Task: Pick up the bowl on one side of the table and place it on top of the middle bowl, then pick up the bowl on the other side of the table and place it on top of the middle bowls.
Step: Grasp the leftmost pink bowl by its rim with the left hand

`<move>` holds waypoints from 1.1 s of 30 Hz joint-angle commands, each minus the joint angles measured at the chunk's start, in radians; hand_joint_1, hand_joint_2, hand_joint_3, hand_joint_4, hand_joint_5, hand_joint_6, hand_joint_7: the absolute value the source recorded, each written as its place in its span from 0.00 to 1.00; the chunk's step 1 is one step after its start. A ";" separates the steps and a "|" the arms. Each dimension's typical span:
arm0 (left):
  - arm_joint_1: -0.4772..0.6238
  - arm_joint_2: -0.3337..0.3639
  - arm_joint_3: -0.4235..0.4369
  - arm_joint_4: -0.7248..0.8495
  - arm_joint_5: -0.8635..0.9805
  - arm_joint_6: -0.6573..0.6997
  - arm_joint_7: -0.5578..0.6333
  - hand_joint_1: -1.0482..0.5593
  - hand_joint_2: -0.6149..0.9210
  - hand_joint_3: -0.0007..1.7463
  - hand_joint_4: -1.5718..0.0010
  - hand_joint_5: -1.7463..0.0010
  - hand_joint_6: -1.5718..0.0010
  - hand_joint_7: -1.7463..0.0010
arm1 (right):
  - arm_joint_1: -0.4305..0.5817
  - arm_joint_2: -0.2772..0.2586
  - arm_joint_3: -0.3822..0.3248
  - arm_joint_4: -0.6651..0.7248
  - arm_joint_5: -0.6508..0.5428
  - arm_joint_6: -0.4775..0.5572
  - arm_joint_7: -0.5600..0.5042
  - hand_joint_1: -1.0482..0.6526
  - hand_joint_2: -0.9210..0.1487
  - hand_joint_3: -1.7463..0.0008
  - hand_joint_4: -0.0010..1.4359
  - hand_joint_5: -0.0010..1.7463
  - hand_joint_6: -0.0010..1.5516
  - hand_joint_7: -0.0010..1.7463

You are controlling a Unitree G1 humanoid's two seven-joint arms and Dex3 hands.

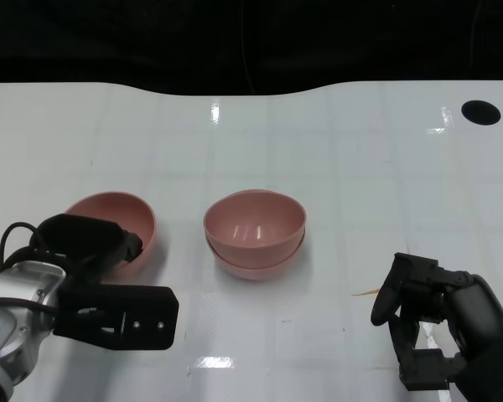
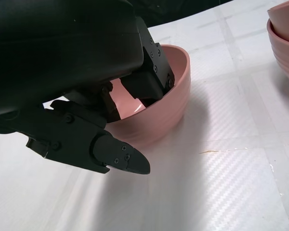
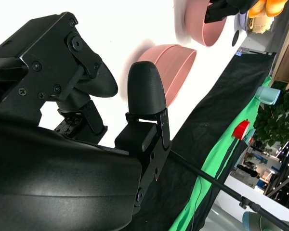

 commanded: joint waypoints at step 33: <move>-0.008 0.015 0.002 0.038 -0.031 -0.014 0.180 0.52 0.99 0.08 0.50 0.00 0.35 0.60 | 0.001 -0.001 0.000 -0.005 0.001 0.002 0.003 0.62 0.55 0.13 0.67 1.00 0.49 0.91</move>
